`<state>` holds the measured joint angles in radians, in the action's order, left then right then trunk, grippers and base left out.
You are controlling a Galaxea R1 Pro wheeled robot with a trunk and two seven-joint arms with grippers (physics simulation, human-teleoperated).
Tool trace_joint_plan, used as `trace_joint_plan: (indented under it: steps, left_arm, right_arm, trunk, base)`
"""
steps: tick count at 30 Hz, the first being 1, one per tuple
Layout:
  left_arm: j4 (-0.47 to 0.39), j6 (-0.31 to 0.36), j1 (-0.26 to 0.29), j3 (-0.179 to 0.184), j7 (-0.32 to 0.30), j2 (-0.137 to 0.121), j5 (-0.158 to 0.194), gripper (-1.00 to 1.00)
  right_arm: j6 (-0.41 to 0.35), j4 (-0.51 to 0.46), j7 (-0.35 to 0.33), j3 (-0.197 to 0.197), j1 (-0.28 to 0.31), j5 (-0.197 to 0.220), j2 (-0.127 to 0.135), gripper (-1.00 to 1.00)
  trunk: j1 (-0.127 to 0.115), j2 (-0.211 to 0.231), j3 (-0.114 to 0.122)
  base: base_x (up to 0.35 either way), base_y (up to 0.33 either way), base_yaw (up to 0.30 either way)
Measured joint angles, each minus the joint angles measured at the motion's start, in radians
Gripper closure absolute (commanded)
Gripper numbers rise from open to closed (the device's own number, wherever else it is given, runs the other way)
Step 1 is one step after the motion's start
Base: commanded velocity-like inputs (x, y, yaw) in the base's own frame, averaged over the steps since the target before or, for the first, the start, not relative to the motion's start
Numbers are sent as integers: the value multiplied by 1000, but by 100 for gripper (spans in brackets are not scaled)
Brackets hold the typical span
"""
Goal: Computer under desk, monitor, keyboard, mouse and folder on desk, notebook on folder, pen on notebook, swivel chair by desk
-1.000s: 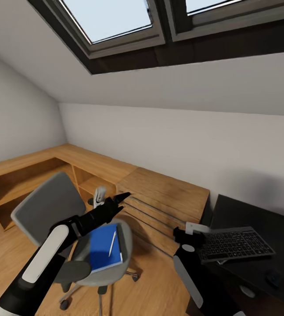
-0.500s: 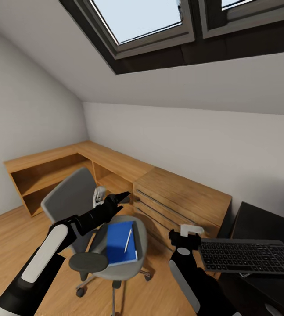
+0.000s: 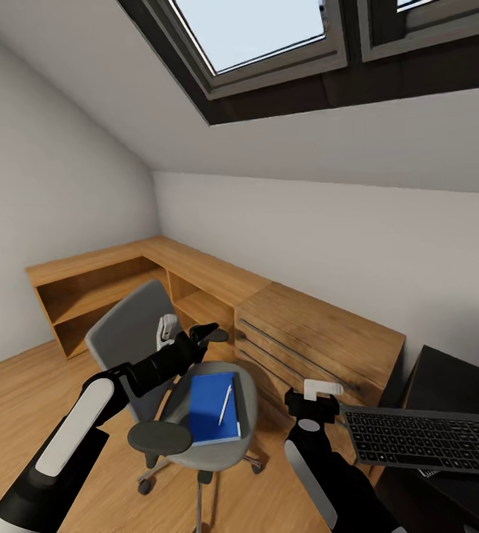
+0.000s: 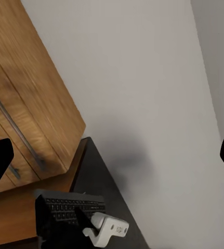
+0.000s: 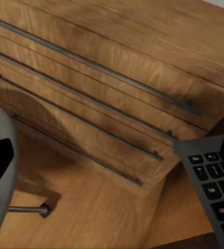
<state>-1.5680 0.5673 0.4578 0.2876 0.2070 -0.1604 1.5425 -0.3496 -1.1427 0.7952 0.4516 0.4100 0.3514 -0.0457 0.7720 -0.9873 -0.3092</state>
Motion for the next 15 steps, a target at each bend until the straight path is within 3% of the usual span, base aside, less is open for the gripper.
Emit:
trace_joint_plan:
  steps: [3,9,15]
  left_arm:
    - [0,0,0,0,0,0,2,-100]
    - [0,0,0,-1,1,0,3,-100]
    - [0,0,0,-2,2,0,4,-100]
  right_arm:
    - [0,4,0,0,0,0,1,-100]
    - [-6,35,6,3,0,-7,0,-100]
    - [-24,82,67,45,0,-64,-2,-100]
  trunk:
    - [0,0,0]
    - [23,-42,-19]
    - [46,-84,-38]
  base:
    - [0,0,9]
    - [0,0,3]
    - [0,0,0]
